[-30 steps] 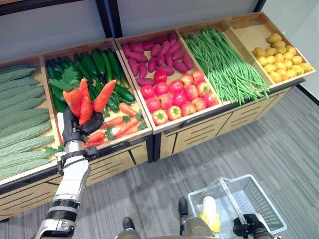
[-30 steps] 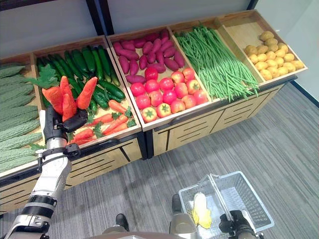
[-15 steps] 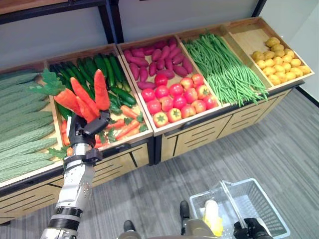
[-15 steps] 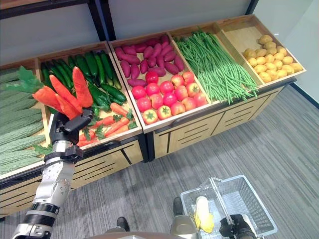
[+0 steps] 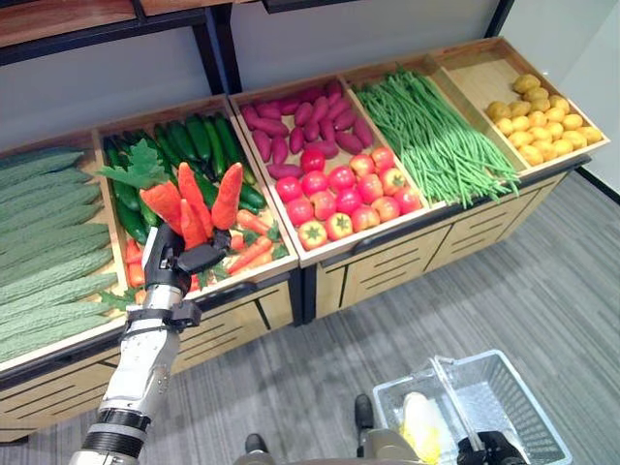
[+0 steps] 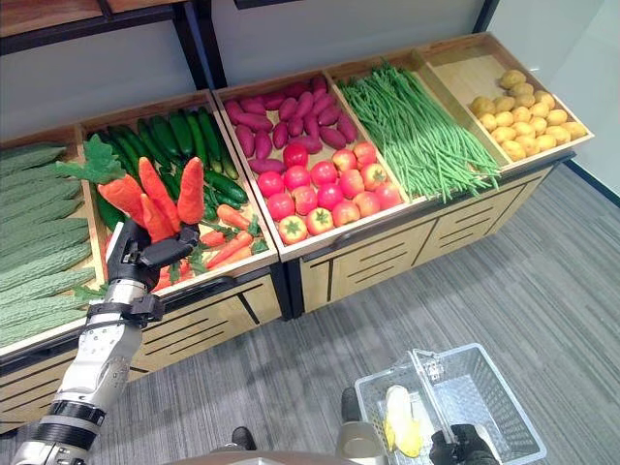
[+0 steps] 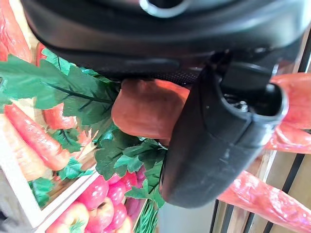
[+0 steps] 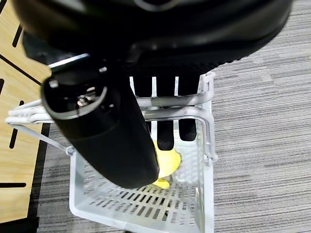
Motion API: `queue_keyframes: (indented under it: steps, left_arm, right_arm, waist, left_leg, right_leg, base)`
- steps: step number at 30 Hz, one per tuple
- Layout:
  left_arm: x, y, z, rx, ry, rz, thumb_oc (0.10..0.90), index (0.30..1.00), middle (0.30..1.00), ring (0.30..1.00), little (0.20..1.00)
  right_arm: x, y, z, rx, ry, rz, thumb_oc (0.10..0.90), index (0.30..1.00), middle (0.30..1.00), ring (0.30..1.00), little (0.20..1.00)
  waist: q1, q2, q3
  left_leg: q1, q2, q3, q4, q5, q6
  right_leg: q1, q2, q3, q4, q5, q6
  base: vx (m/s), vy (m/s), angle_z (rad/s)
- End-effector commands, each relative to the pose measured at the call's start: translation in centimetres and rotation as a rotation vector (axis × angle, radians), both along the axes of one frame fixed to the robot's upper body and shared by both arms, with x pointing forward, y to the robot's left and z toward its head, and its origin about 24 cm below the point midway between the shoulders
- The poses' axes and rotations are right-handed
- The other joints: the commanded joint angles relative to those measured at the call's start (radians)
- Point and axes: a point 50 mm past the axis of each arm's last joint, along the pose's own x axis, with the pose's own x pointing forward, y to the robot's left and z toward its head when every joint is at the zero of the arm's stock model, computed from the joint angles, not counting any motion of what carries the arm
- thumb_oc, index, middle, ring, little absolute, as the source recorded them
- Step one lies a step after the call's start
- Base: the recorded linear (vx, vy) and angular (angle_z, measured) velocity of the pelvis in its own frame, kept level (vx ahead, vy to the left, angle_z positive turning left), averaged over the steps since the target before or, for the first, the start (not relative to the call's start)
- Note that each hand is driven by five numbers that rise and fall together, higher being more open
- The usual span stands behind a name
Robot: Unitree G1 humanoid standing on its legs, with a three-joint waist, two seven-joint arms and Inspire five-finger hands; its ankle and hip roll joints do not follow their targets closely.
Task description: Get the vegetables into the basket
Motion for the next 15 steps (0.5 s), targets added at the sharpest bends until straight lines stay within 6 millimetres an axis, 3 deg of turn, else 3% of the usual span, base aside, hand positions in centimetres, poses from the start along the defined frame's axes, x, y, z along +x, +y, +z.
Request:
queue_keyframes:
  steps: [1,3,6,7,10,11,15]
  left_arm:
    - [2.2,-1.8,8.6,0.077,-0.373,-0.120,0.400,0.300,0.300,0.300,0.300]
    - [2.3,-2.0,8.6,0.077,-0.377,-0.129,0.400,0.300,0.300,0.300,0.300]
    - [2.4,-2.2,9.0,0.082,-0.395,-0.140,0.400,0.300,0.300,0.300,0.300]
    - [2.4,-2.1,9.0,0.082,-0.396,-0.138,0.400,0.300,0.300,0.300,0.300]
    - [2.3,-1.7,9.2,0.108,-0.394,-0.143,0.400,0.300,0.300,0.300,0.300]
    - [2.1,-1.3,9.2,0.116,-0.386,-0.138,0.400,0.300,0.300,0.300,0.300]
    - [1.5,-0.9,8.9,0.113,-0.380,-0.125,0.400,0.300,0.300,0.300,0.300]
  right_arm:
    - [1.8,-2.3,1.7,-0.070,-0.084,-0.016,0.400,0.300,0.300,0.300,0.300]
    - [1.8,-2.3,1.6,-0.068,-0.082,-0.018,0.400,0.300,0.300,0.300,0.300]
    - [2.1,-2.1,1.6,-0.057,-0.098,-0.022,0.400,0.300,0.300,0.300,0.300]
    - [2.5,-1.8,1.6,-0.053,-0.107,-0.018,0.400,0.300,0.300,0.300,0.300]
    - [3.2,-1.1,1.4,-0.034,-0.122,0.008,0.400,0.300,0.300,0.300,0.300]
    - [3.6,-0.9,1.4,-0.029,-0.129,0.018,0.400,0.300,0.300,0.300,0.300]
    - [4.1,-0.6,1.4,-0.023,-0.140,0.032,0.400,0.300,0.300,0.300,0.300]
  waist:
    - [-0.004,-0.046,0.035]
    - [-0.007,-0.047,0.037]
    - [-0.029,-0.059,0.052]
    - [-0.027,-0.057,0.058]
    - [-0.014,-0.051,0.067]
    - [-0.001,-0.035,0.063]
    - [0.018,-0.031,0.051]
  left_leg:
    - [-0.031,-0.042,-0.032,0.084,-0.082,0.023]
    - [-0.028,-0.052,-0.026,0.075,-0.085,0.030]
    - [-0.015,-0.083,0.003,0.050,-0.088,0.045]
    - [-0.008,-0.080,0.021,0.046,-0.090,0.047]
    - [-0.007,-0.066,0.079,0.053,-0.093,0.064]
    - [0.004,-0.056,0.092,0.041,-0.106,0.068]
    - [0.011,-0.050,0.151,0.021,-0.087,0.083]
  right_leg:
    - [-0.001,-0.125,0.012,0.090,-0.030,0.102]
    - [-0.017,-0.136,0.019,0.104,-0.015,0.109]
    - [-0.065,-0.155,0.055,0.101,0.094,0.138]
    - [-0.078,-0.156,0.054,0.101,0.103,0.138]
    - [-0.101,-0.157,-0.020,0.191,0.049,0.122]
    - [-0.078,-0.155,-0.077,0.281,-0.036,0.111]
    - [-0.046,-0.155,-0.127,0.409,-0.089,0.098]
  base:
    - [-0.09,0.245,-0.02]
    - [-0.05,0.163,-0.02]
    - [-0.06,0.139,-0.10]
    - [-0.16,0.167,-0.37]
    - [-0.11,0.143,-0.90]
    - [-0.07,0.169,-1.08]
    - [-0.11,0.101,-0.53]
